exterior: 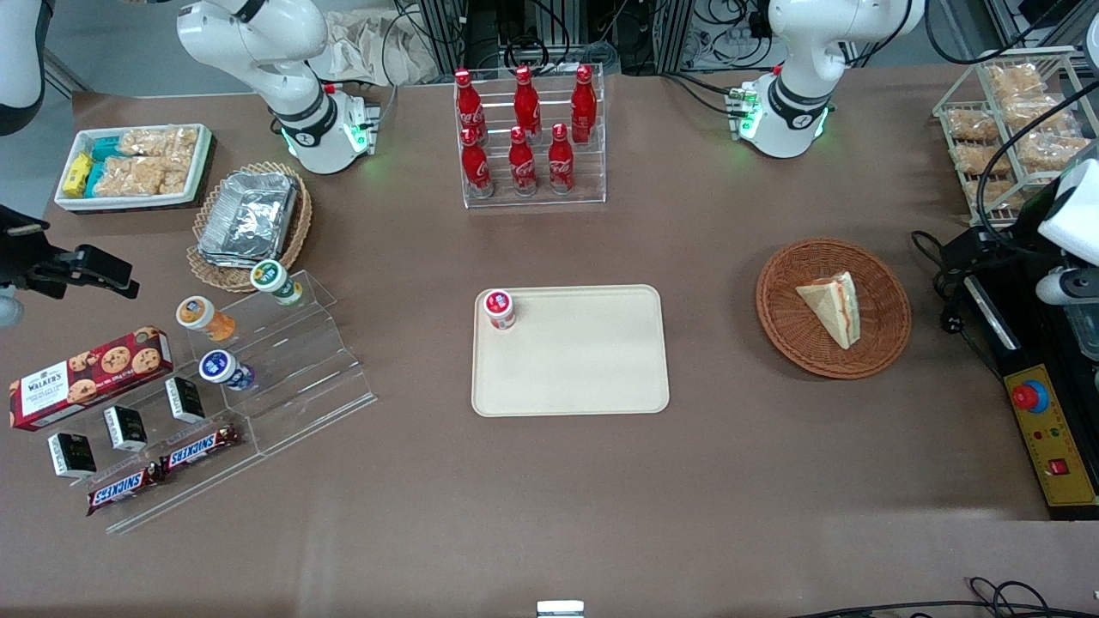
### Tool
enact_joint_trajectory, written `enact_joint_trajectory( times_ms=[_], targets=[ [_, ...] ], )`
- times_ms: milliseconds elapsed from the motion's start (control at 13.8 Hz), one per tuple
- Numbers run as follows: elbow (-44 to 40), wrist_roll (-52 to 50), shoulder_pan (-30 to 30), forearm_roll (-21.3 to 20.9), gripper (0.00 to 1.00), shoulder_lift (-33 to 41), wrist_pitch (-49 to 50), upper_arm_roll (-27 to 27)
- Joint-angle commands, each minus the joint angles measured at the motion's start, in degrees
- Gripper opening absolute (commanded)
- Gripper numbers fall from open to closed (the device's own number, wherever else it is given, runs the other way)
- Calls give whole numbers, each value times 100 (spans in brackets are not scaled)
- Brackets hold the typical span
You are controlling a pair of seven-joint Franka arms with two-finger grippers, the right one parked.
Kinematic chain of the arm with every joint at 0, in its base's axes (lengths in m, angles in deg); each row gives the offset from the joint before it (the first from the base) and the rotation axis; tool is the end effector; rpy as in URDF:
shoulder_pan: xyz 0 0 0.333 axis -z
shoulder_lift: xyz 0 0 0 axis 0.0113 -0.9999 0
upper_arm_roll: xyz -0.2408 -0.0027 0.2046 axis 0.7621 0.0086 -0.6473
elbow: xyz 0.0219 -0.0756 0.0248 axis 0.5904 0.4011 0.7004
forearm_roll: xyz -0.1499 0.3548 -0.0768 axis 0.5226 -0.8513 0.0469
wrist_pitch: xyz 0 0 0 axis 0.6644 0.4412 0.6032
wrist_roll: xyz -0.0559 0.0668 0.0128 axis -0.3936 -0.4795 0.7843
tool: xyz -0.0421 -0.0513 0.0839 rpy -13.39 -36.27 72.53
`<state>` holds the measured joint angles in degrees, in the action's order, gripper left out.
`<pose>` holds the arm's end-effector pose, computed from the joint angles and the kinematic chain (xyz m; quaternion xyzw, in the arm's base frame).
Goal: Place sandwich from basket to tray
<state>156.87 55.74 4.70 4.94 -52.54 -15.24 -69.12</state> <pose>0.5724 -0.0131 0.6150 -0.9997 -0.0129 -0.0054 0.0220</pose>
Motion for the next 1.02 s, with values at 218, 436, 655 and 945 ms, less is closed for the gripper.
enact_joint_trajectory(
  times_ms=[218,436,655,945],
  targets=[
    [-56,-403,-1,59,100,-37,34,59],
    [206,-1650,-1,295,100,42,-18,50],
    [1100,-2303,-18,279,100,445,-377,33],
    [3296,-2909,-27,279,100,1368,-2220,33]
  ],
)
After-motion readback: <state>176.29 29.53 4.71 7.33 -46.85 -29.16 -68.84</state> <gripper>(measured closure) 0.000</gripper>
